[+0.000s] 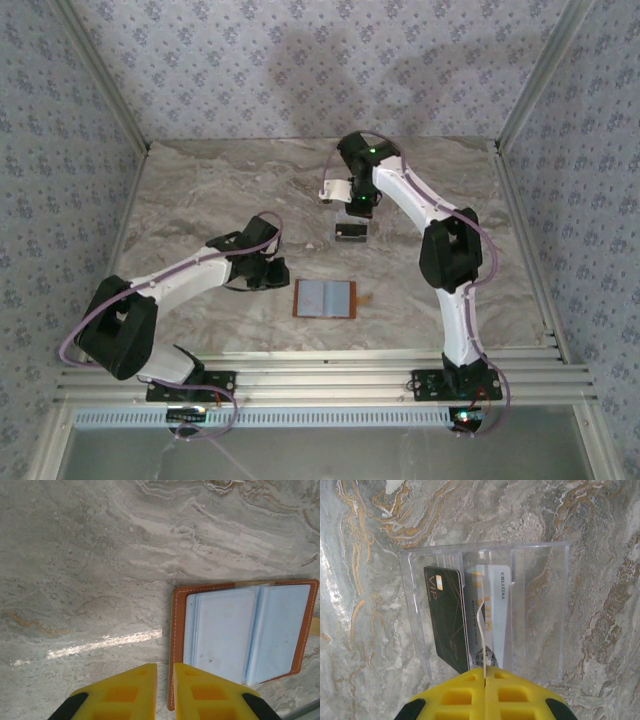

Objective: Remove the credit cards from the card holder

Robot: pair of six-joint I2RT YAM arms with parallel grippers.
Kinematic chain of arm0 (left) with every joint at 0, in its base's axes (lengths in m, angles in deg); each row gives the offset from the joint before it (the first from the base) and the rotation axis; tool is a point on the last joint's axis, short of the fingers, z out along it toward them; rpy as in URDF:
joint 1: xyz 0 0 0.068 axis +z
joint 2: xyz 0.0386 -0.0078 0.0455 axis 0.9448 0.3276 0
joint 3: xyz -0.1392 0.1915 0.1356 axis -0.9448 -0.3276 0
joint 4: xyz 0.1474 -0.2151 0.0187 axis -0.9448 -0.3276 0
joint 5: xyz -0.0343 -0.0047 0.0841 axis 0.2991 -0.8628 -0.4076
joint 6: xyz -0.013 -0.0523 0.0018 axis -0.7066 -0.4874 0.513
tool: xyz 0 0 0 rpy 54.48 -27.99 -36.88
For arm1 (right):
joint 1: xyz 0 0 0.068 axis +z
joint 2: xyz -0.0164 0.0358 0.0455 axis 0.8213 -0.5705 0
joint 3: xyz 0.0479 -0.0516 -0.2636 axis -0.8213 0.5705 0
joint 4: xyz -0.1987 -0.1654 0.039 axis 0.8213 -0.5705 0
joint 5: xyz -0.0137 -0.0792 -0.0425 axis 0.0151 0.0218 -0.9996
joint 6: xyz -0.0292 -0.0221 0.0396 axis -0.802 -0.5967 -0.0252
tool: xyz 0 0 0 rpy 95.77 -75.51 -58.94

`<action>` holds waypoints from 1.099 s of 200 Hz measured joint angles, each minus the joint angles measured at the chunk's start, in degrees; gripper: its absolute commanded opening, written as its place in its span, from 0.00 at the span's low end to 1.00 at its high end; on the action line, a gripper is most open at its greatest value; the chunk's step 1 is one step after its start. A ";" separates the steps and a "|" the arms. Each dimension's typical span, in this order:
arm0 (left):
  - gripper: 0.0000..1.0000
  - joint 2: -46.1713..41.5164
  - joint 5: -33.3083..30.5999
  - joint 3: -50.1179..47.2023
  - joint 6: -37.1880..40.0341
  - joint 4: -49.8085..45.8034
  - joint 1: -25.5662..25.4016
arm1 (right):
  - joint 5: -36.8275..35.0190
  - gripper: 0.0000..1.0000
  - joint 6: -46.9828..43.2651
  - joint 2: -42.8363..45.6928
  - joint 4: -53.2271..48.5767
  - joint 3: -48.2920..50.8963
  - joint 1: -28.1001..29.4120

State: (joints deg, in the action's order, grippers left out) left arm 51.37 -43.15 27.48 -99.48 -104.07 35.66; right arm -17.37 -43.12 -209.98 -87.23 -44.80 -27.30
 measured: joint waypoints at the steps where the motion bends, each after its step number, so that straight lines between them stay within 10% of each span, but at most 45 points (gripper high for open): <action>1: 0.17 0.00 -0.07 0.00 0.00 0.00 0.00 | 0.00 0.00 0.00 -0.04 0.00 -0.04 0.00; 153: 0.17 -0.55 -0.72 -1.60 0.00 -0.33 1.14 | -0.07 0.00 -0.57 -5.29 -1.51 -3.17 1.09; 220: 0.17 -0.55 -0.72 -1.60 0.00 -0.33 1.49 | -2.84 0.19 -0.42 -5.38 -0.57 -3.17 1.05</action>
State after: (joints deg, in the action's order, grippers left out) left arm 50.82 -43.87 25.88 -99.48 -104.40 37.14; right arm -20.21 -43.54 -215.36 -87.80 -47.97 -26.25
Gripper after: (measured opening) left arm 0.172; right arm 0.181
